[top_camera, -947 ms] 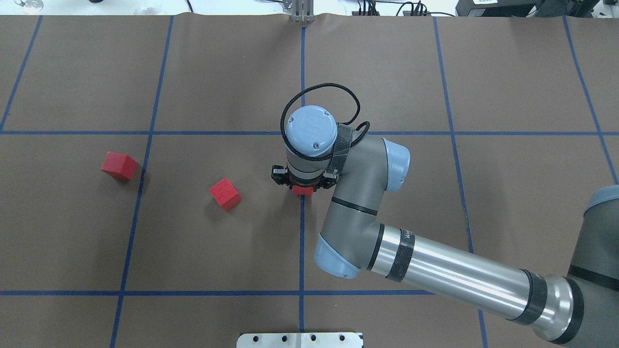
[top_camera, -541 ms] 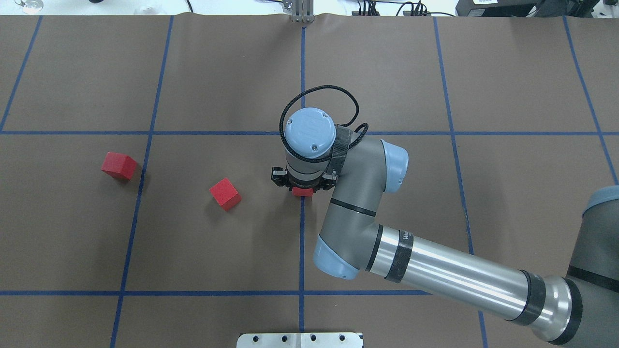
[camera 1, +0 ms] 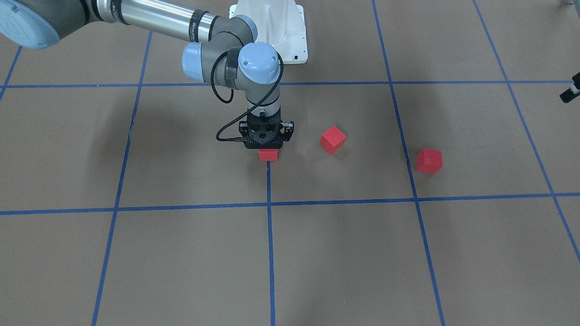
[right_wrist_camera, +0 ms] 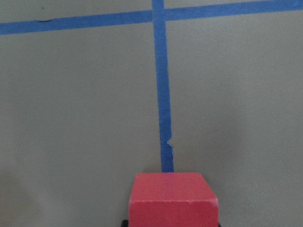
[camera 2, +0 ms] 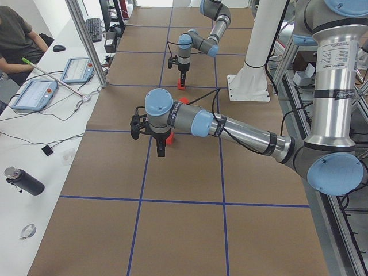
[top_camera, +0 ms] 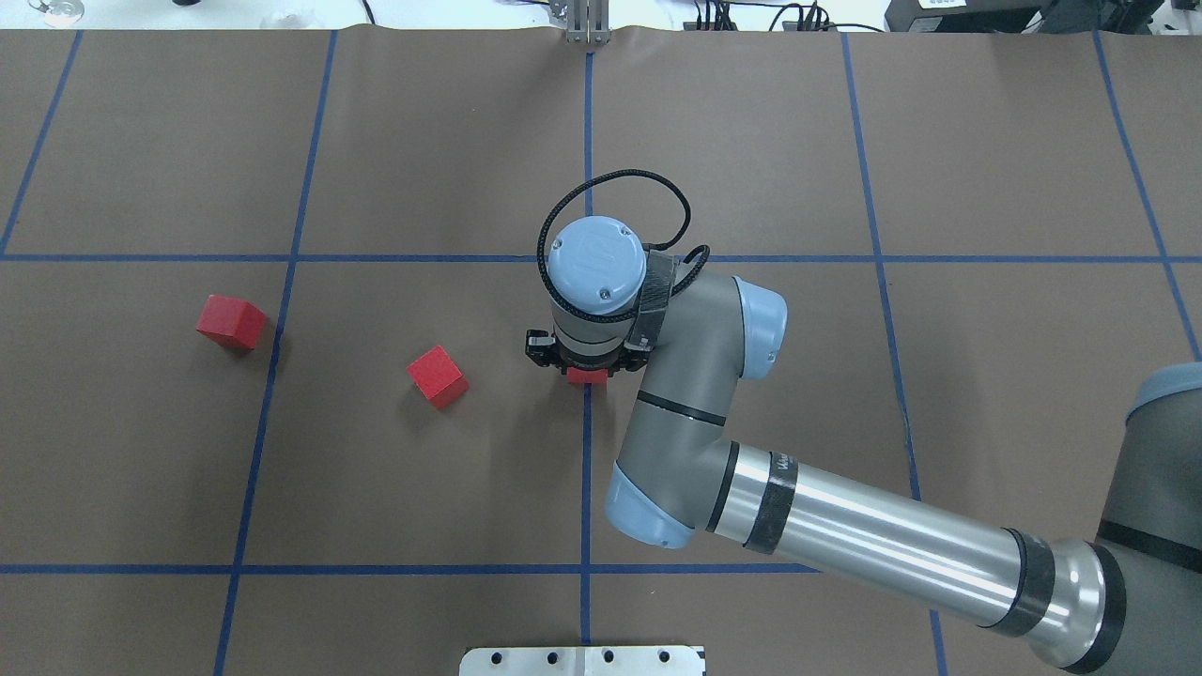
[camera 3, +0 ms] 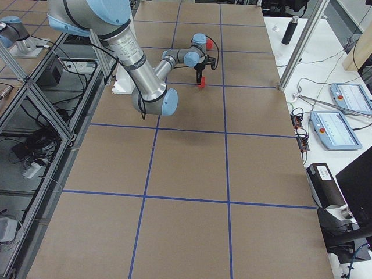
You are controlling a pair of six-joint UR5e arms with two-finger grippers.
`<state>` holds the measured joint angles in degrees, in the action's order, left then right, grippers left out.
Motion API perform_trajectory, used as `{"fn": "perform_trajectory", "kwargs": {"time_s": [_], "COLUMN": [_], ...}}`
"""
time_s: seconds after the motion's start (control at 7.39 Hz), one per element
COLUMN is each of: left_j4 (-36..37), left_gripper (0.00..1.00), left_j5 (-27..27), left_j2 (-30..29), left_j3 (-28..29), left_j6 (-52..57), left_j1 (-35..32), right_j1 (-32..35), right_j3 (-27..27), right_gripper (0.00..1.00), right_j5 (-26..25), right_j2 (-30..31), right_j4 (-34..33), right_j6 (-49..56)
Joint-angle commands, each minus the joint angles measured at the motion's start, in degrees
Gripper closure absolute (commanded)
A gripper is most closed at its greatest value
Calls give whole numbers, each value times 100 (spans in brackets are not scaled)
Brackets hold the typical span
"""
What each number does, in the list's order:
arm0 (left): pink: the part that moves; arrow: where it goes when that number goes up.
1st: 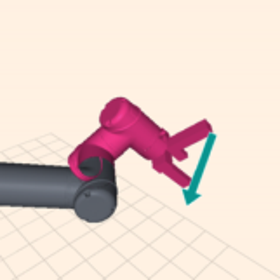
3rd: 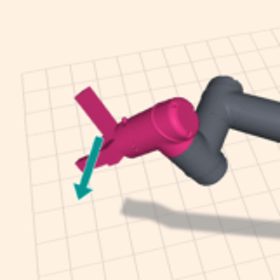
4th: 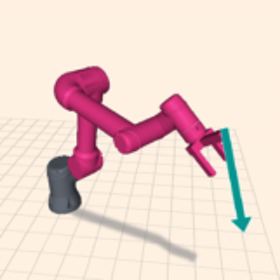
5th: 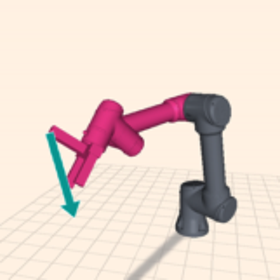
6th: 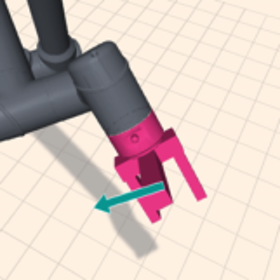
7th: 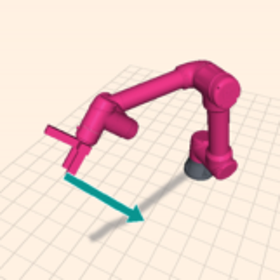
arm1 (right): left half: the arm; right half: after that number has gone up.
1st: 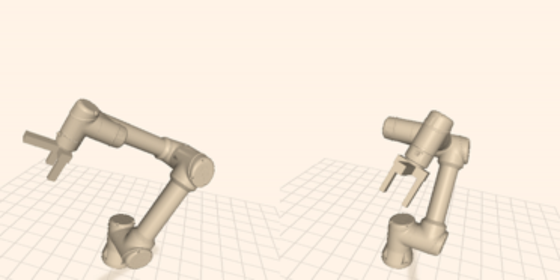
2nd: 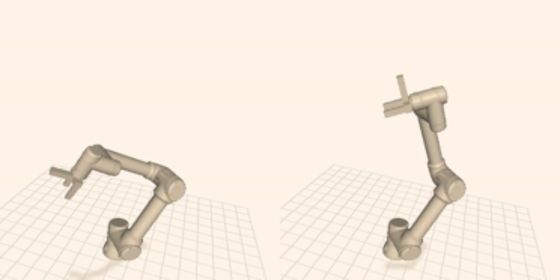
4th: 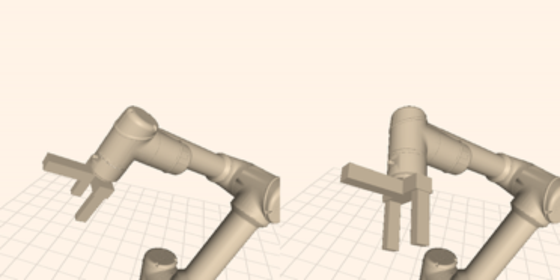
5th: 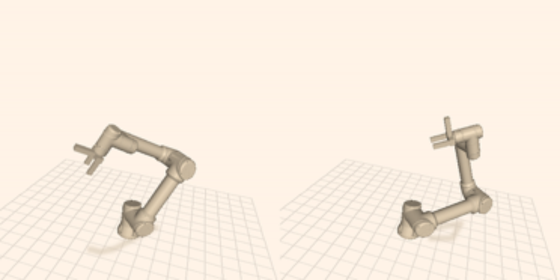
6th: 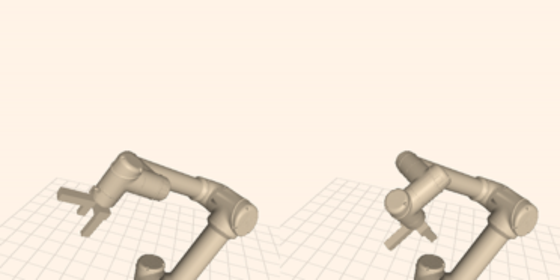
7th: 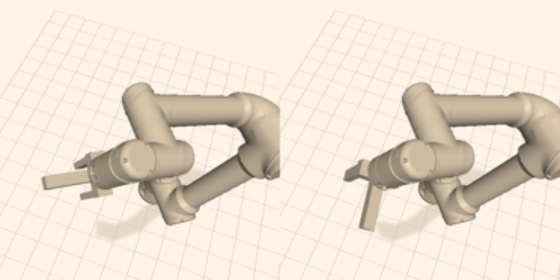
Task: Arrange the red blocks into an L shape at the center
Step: 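Lower the cube onto the center grid line and open the right gripper, then raise the right gripper away while the left gripper reaches the middle red cube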
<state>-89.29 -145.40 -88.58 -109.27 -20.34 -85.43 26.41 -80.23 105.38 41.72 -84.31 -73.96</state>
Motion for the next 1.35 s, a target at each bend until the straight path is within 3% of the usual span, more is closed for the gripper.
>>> {"fn": "perform_trajectory", "kwargs": {"time_s": [0.0, 0.14, 0.41, 0.54, 0.68, 0.81, 0.95, 1.22], "left_j4": [-27, -166, -806, -827, -818, -801, -800, -800], "left_gripper": [0, 0, 0, 0, 0, 0, 0, 0], "left_j5": [-59, -68, 63, 569, 1383, 1922, 1971, 1989], "left_j2": [-1, -10, -534, -1051, -1273, -1406, -1599, -2519], "left_j3": [133, -23, -392, -411, -498, -499, -429, 419], "left_j6": [-5, -553, -3487, -4852, -5823, -6624, -7407, -8394], "left_j1": [26, 331, 1409, 2129, 3049, 3746, 4144, 4447], "right_j1": [40, 144, 661, 890, 1066, 1251, 1314, 1332], "right_j3": [-123, -368, -1305, -1911, -2161, -2181, -2181, -2172], "right_gripper": [0, 0, 0, 0, 0, 0, 0, 0], "right_j5": [8, 78, 734, 877, 914, 992, 993, 941], "right_j2": [-15, 20, 675, 1280, 1765, 1987, 2102, 2235], "right_j4": [2, -32, -76, -59, -16, 2, 2, 11], "right_j6": [101, 118, 127, 171, 545, 949, 979, 971]}}
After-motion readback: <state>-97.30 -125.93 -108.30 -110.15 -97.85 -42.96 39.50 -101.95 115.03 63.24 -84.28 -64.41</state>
